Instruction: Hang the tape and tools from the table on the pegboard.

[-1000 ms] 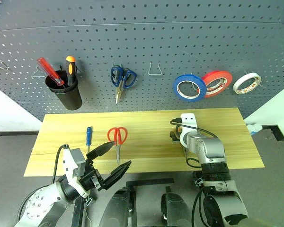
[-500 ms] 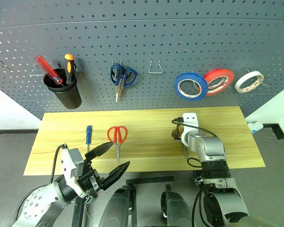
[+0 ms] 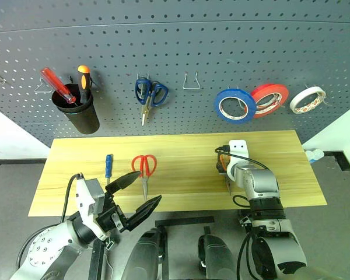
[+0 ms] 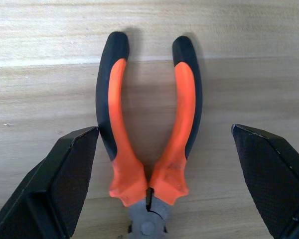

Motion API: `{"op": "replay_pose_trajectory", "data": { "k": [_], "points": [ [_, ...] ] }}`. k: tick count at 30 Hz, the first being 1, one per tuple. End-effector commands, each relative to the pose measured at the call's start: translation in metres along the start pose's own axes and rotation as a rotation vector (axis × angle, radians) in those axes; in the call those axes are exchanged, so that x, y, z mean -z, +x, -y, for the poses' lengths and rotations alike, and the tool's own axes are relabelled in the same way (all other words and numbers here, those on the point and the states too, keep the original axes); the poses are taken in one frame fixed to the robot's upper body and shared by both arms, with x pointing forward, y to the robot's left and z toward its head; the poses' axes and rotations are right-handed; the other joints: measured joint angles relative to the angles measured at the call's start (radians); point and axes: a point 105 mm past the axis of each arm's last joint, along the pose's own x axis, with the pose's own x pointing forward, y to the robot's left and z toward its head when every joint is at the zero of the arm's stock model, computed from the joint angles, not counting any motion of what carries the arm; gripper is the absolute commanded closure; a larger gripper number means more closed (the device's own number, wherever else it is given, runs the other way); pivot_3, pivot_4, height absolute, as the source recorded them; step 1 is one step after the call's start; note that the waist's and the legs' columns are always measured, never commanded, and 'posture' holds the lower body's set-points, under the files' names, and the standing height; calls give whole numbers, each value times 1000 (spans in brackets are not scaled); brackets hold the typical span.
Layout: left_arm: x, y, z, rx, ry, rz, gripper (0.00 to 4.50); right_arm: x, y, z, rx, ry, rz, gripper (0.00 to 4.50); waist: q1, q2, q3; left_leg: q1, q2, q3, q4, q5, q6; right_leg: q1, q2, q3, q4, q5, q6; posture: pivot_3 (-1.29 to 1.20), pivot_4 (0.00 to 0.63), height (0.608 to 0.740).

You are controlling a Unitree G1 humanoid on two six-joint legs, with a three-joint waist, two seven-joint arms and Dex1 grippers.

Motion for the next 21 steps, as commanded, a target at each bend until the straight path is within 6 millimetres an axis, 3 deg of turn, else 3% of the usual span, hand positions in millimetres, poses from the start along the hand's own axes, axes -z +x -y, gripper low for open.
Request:
{"op": "replay_pose_trajectory", "data": {
  "k": [1,14,17,21],
  "points": [
    [-5,-1,4,18,12,17,0,0,-1,-1,0,13,-9,28,0,0,2,0,0,0,0,0,0,0,0,0,0,0,0,130,287,740],
    [0,-8,1,10,1,2,0,6,2,-3,-9,6,-31,28,0,-1,14,0,0,0,-2,0,0,-1,-1,0,-1,0,-1,132,308,740],
    [2,-9,-1,7,2,1,0,4,1,-3,-6,6,-28,611,0,-1,14,0,0,0,-2,0,0,-1,-1,0,-1,0,-1,131,306,740],
    [-1,-7,0,8,9,8,0,2,1,-3,-5,5,-22,1890,0,0,15,0,0,0,-3,0,0,-1,-1,0,-2,0,-1,132,302,740]
  ]
}}
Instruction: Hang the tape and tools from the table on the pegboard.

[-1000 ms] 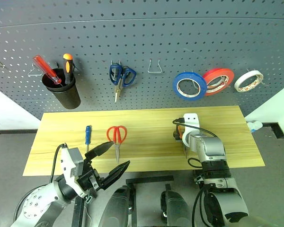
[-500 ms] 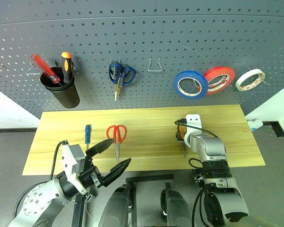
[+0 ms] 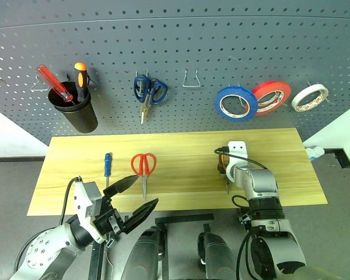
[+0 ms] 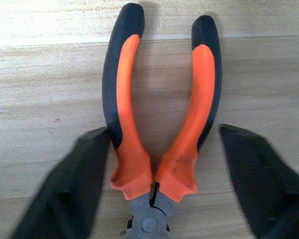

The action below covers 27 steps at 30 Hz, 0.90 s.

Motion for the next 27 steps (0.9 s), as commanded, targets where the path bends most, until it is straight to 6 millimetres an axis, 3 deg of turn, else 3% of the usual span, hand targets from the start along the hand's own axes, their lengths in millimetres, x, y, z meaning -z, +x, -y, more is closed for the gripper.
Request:
{"op": "replay_pose_trajectory", "data": {
  "k": [1,3,15,22,27],
  "points": [
    [-10,1,3,9,32,30,0,-1,1,1,9,3,1,2184,1,0,1,0,0,0,0,0,0,0,0,0,0,0,0,132,302,740],
    [-11,3,4,9,34,32,0,-1,1,1,8,2,2,2387,0,-1,1,0,0,0,0,0,0,0,0,0,0,0,0,132,301,740],
    [-9,5,4,12,31,34,0,-7,-3,-2,-16,-13,21,2387,0,-1,2,0,0,0,-1,0,0,0,0,0,-1,0,1,125,288,740],
    [-10,6,4,12,35,38,0,-20,-28,0,-70,-49,65,2387,1,-1,3,-5,0,1,-2,0,0,-6,0,0,0,1,3,117,284,740],
    [-12,10,5,18,35,43,0,-16,-50,1,-98,-76,71,2387,1,-1,3,-11,0,1,-2,1,-1,-12,0,-1,1,2,3,101,271,740]
  ]
}}
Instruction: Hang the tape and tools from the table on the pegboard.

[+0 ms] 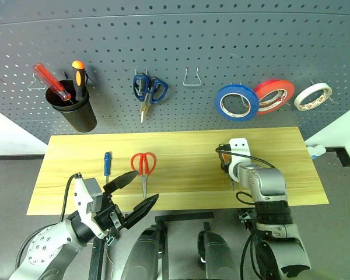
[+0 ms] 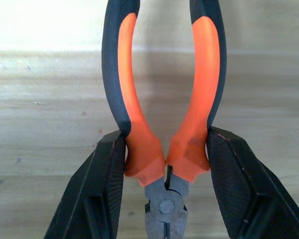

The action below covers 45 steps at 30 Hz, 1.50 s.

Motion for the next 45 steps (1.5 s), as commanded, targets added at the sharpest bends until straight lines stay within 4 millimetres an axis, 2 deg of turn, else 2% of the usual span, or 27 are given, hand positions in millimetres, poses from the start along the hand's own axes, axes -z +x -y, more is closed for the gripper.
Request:
{"op": "replay_pose_trajectory", "data": {
  "k": [1,6,13,16,19,26,35,45],
  "points": [
    [-6,4,6,22,16,22,0,-4,-19,-4,-35,-23,37,2387,0,0,0,0,0,0,0,0,0,0,0,0,0,0,0,101,271,740],
    [-8,9,6,34,18,31,0,-2,-38,-10,-115,-76,81,2387,0,0,0,0,0,0,1,0,-1,0,0,0,1,0,0,87,259,740],
    [-11,12,5,45,20,43,0,8,-65,-35,-364,-165,144,2387,-2,0,0,0,0,0,2,1,-1,0,1,0,2,0,0,77,255,740],
    [-14,13,4,47,17,55,0,5,-76,-45,-467,-170,184,2387,-2,0,0,0,0,0,3,1,-1,1,1,-1,3,0,1,76,253,740],
    [-18,15,1,30,2,81,0,-3,-86,-50,-550,-152,245,2388,-1,0,0,0,0,0,6,1,-1,1,1,-1,4,0,1,76,246,740],
    [-27,20,-1,12,14,150,0,-25,-95,-47,-611,-142,360,2388,1,-2,-2,0,-1,-1,10,1,-1,3,1,-2,7,0,1,76,224,740],
    [-32,18,-6,-41,59,201,0,-79,-109,-33,-628,-50,613,2388,1,-4,-5,2,0,-1,11,5,-7,3,3,-2,11,0,1,95,199,740],
    [-30,19,-16,-71,96,223,0,-100,-115,-38,-668,-22,735,2389,2,-6,-15,6,-1,-1,12,9,-9,3,6,-2,21,0,1,107,165,740]
  ]
}}
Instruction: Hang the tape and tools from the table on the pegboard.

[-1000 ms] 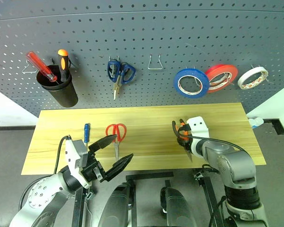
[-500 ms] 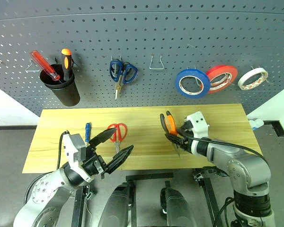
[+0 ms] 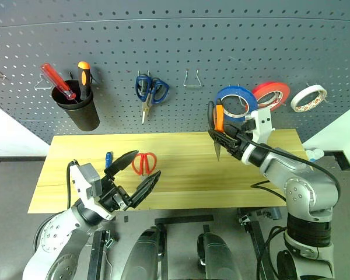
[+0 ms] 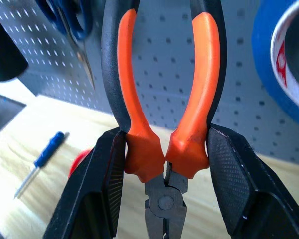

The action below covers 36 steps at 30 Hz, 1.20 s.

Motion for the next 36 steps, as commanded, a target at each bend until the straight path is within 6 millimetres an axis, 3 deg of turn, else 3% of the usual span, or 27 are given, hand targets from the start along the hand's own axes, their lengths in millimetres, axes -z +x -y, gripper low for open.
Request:
{"op": "replay_pose_trajectory", "data": {
  "k": [1,12,21,27,36],
  "points": [
    [-6,0,-1,5,33,32,0,-21,0,-9,-41,-27,110,2389,0,-1,-7,0,0,0,0,0,1,0,0,0,1,0,0,109,161,740],
    [-3,5,-9,18,49,48,0,-66,7,-44,-187,-68,371,2389,0,-3,-40,5,0,0,-1,4,-3,3,2,1,3,1,-1,118,120,740],
    [-4,8,-9,22,52,67,0,-106,37,-62,-208,-103,558,2389,-1,-5,-60,7,0,0,0,5,-2,3,2,1,7,2,-2,136,124,740],
    [-18,7,-8,-12,73,106,0,-109,58,-58,-179,-119,613,2389,3,-6,-60,7,0,0,0,7,-1,0,2,1,14,2,-4,177,146,740],
    [-50,-2,-28,-192,215,184,0,-111,76,-40,-131,-147,646,2389,3,-6,-60,9,1,-1,-1,10,0,0,3,2,17,3,-6,219,186,740]
  ]
}}
